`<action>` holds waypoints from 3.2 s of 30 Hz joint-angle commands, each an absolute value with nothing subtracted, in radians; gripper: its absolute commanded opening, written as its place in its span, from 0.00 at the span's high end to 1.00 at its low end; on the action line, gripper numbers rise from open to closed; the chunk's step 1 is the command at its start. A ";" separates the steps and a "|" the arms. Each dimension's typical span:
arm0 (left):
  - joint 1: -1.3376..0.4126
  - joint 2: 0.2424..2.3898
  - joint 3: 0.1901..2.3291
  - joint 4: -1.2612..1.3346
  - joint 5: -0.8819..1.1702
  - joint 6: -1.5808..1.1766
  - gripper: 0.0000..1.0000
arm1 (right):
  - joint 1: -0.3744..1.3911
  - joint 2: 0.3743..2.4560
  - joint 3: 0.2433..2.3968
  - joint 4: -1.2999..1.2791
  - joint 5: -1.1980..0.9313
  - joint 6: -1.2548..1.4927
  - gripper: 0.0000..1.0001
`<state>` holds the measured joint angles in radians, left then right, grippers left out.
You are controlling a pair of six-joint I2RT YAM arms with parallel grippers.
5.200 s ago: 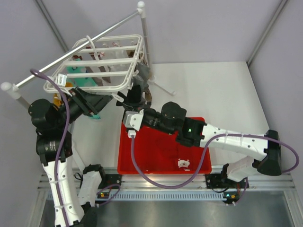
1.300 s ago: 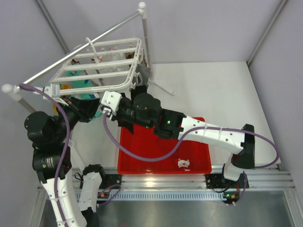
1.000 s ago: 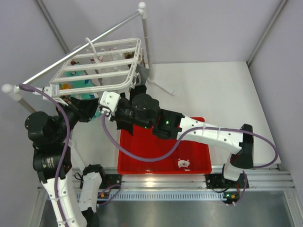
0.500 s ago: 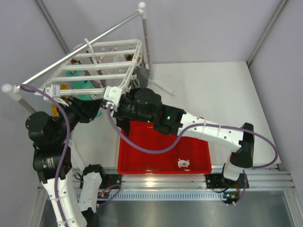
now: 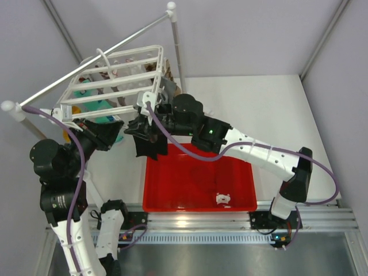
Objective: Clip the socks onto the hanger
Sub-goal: Open the clamp at the hanger.
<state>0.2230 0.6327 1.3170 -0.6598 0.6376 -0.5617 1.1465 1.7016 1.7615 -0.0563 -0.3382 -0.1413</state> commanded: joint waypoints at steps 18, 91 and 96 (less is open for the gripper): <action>0.224 0.689 1.387 -0.716 0.569 -0.707 1.00 | 1.327 1.635 1.735 0.078 0.187 -0.606 0.64; 0.236 0.699 1.434 -0.727 0.646 -0.684 0.37 | 1.220 1.605 1.724 -0.006 -0.103 -0.436 1.00; 0.235 0.683 1.394 -0.634 0.692 -0.699 0.37 | 1.186 1.601 1.730 -0.008 -0.181 -0.365 1.00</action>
